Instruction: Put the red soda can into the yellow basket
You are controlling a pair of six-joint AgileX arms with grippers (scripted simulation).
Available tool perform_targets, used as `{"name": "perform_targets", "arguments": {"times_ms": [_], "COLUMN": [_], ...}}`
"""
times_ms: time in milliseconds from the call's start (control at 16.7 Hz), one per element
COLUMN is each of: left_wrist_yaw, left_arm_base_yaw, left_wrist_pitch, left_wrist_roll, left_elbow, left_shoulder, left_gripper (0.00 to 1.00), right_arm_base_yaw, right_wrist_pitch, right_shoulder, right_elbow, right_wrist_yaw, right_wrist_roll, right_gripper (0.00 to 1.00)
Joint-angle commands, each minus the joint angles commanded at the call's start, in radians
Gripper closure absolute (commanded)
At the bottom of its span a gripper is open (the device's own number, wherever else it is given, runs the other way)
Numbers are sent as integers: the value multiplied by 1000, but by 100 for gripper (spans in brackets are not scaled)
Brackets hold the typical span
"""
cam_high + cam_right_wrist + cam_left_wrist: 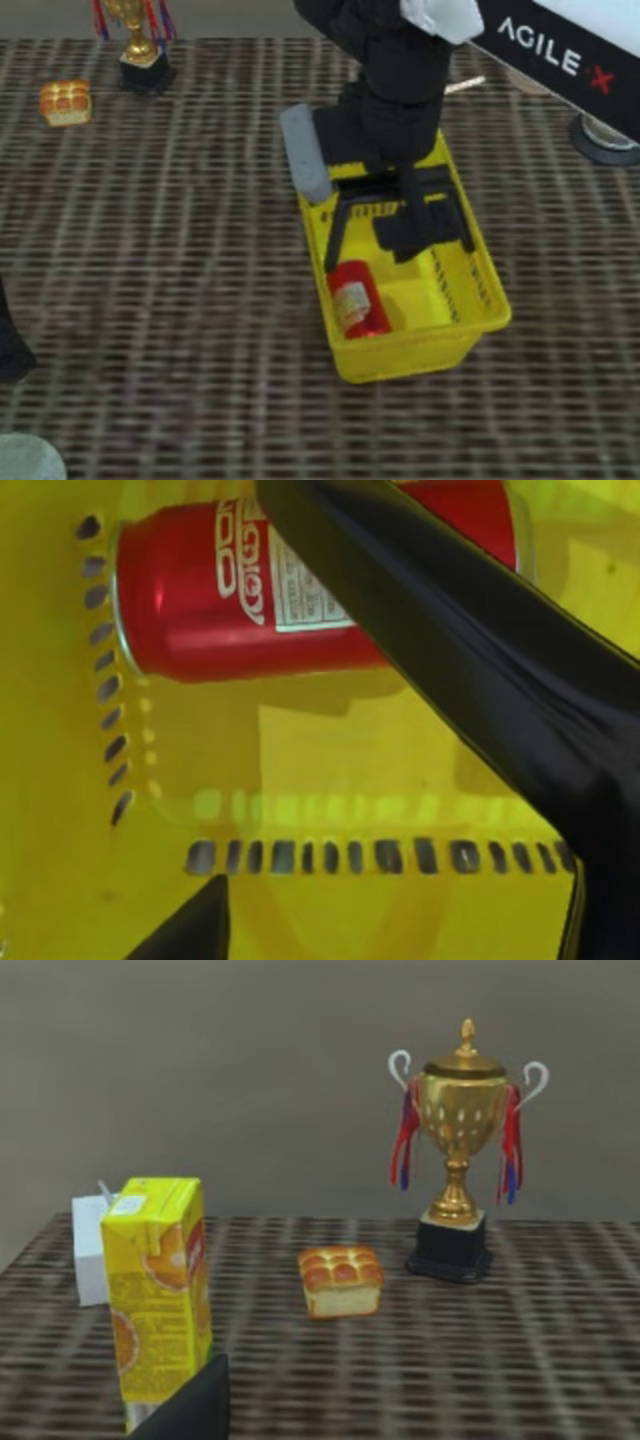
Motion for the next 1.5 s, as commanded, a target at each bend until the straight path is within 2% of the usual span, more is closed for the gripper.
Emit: {"name": "perform_targets", "arguments": {"times_ms": [120, 900, 1500], "left_wrist_yaw": [0, 0, 0], "left_arm_base_yaw": [0, 0, 0], "left_wrist_pitch": [0, 0, 0], "left_wrist_roll": [0, 0, 0], "left_elbow": [0, 0, 0], "left_shoulder": [0, 0, 0], "left_gripper": [0, 0, 0], "right_arm_base_yaw": [0, 0, 0], "right_wrist_pitch": [0, 0, 0], "right_shoulder": [0, 0, 0], "right_elbow": [0, 0, 0], "right_wrist_yaw": [0, 0, 0], "right_wrist_roll": [0, 0, 0], "right_gripper": [0, 98, 100]}}
